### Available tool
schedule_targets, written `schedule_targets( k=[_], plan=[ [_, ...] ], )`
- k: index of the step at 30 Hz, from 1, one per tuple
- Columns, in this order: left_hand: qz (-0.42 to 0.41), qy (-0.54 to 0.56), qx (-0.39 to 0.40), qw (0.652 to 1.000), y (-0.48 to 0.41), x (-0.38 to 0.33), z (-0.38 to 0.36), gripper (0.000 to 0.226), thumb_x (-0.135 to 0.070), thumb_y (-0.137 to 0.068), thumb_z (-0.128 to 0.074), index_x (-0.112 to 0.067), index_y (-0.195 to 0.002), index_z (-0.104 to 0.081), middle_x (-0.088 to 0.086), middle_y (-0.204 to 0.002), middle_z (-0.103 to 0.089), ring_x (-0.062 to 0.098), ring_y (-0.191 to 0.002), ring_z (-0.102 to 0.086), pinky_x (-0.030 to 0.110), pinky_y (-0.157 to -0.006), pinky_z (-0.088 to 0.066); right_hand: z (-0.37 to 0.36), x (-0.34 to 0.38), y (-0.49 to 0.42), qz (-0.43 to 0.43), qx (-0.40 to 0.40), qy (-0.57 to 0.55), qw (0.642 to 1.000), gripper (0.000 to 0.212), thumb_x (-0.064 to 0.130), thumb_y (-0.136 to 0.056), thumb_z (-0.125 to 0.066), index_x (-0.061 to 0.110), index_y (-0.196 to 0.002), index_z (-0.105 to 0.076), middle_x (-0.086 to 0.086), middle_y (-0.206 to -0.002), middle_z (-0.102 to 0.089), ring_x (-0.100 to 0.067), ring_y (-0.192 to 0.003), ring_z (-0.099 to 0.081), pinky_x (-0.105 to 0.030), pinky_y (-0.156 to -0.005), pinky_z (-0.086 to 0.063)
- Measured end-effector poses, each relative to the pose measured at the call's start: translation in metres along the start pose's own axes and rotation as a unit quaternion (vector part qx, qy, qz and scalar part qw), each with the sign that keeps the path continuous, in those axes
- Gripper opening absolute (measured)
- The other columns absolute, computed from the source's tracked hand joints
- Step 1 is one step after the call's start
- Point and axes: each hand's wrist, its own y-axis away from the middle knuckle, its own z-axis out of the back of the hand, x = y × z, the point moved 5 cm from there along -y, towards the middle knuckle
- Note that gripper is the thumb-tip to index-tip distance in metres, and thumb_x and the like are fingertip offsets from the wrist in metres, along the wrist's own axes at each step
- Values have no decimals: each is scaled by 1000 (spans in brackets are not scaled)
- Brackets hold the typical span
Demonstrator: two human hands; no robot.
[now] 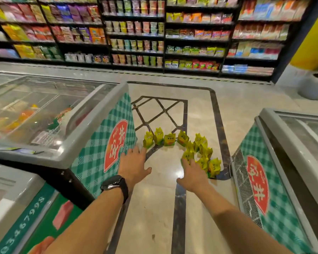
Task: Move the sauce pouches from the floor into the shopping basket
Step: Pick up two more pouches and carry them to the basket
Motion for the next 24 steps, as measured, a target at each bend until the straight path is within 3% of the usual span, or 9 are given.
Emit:
schedule_targets(
  k=[15,24],
  plan=[
    [-41,35,96,994,-275,96,-44,72,-58,-90,-55,-22,-147,-31,10,-141,-46,33,-128,-47,48,-106,-40,36,83,-264,-43,20,-47,998,80,41,-85,-61,22,-152,-22,-8,-152,-28,-30,-136,-37,-40,-98,-45],
    [-53,30,95,994,-423,100,-54,68,-63,-91,-51,-20,-142,-36,10,-135,-49,32,-124,-50,46,-100,-44,52,58,-412,-56,26,-67,996,83,51,-85,-59,22,-153,-21,-7,-158,-24,-28,-144,-28,-44,-105,-42]
  ],
)
